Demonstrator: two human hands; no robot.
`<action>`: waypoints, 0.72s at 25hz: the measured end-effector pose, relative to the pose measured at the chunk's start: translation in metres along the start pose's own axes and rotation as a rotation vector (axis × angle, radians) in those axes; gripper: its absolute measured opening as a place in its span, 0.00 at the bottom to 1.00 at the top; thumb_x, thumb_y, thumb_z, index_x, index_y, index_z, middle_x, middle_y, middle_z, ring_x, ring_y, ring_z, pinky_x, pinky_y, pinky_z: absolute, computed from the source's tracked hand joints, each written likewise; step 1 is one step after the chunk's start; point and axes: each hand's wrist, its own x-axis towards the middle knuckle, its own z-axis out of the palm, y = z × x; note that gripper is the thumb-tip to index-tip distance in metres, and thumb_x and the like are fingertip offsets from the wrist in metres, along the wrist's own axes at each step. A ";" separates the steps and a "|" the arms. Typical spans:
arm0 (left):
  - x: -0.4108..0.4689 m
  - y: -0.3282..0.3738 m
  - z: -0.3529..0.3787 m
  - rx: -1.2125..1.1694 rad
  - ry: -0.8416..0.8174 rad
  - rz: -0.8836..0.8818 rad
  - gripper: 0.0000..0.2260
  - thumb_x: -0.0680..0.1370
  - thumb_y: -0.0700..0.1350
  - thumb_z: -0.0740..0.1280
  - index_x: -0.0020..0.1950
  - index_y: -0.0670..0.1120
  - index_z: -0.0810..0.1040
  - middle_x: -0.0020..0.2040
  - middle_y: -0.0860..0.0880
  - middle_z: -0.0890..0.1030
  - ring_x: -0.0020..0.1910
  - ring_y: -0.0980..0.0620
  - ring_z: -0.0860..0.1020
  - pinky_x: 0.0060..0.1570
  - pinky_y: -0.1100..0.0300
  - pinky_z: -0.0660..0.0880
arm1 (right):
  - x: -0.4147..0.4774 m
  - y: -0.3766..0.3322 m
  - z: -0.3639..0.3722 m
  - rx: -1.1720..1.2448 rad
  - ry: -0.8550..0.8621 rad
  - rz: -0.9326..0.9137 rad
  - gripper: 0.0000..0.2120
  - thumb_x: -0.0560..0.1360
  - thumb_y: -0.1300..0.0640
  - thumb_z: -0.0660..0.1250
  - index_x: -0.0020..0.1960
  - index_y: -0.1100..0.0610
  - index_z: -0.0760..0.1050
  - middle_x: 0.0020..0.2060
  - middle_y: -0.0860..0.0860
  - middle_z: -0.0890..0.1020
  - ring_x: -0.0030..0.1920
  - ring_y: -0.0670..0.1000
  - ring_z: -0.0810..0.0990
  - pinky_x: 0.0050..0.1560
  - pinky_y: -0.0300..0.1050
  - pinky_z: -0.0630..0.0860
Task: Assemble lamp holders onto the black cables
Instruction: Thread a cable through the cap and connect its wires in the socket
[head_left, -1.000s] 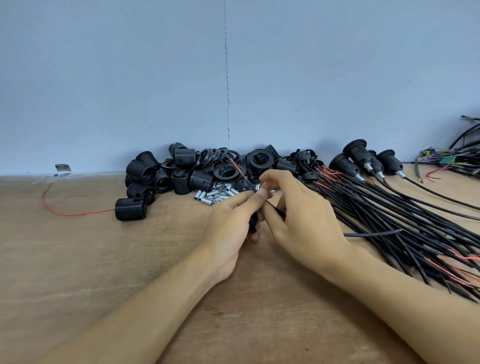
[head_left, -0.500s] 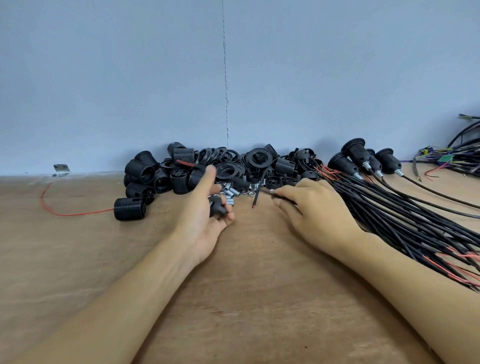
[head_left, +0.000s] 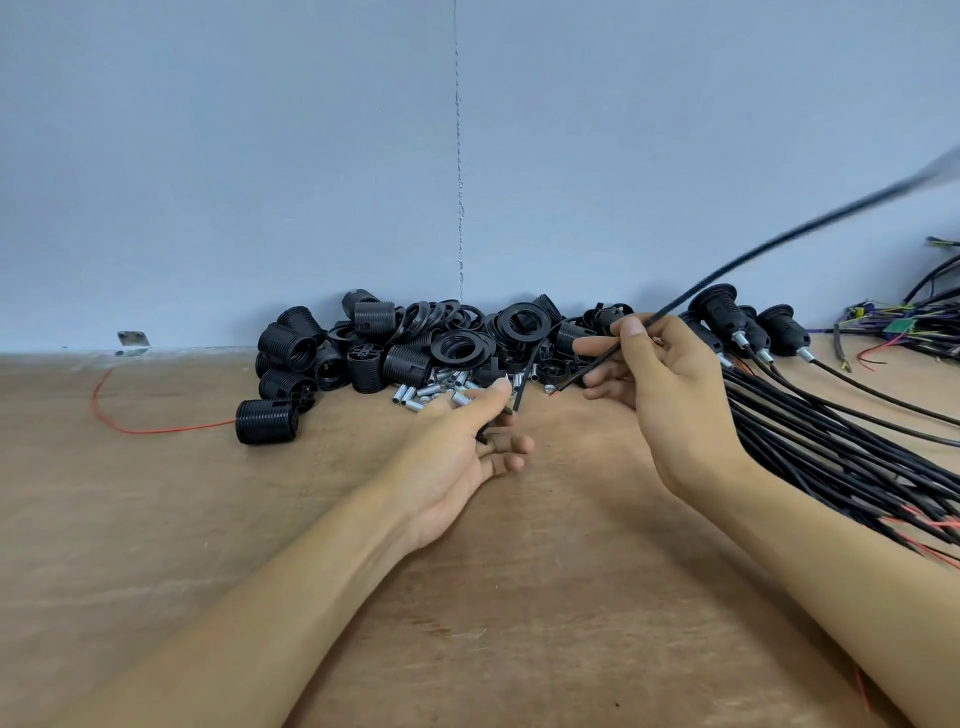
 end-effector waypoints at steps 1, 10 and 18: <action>-0.001 0.001 -0.001 0.033 -0.029 -0.001 0.19 0.79 0.55 0.67 0.58 0.40 0.72 0.45 0.43 0.83 0.37 0.48 0.83 0.32 0.59 0.78 | 0.001 0.000 0.000 0.063 -0.013 0.042 0.09 0.85 0.56 0.59 0.54 0.62 0.72 0.45 0.55 0.87 0.37 0.51 0.82 0.40 0.43 0.82; -0.004 0.005 0.004 -0.268 0.119 -0.112 0.14 0.86 0.45 0.60 0.59 0.34 0.74 0.53 0.34 0.83 0.39 0.42 0.85 0.33 0.55 0.82 | -0.006 0.001 0.008 0.270 -0.208 0.220 0.04 0.82 0.61 0.64 0.51 0.62 0.76 0.49 0.61 0.86 0.44 0.56 0.86 0.44 0.43 0.83; -0.007 0.004 0.006 -0.404 0.095 -0.162 0.23 0.85 0.55 0.59 0.61 0.34 0.74 0.54 0.27 0.82 0.46 0.32 0.85 0.36 0.52 0.84 | -0.011 -0.006 0.010 0.278 -0.298 0.193 0.03 0.81 0.64 0.62 0.54 0.63 0.73 0.51 0.63 0.85 0.48 0.59 0.86 0.48 0.45 0.83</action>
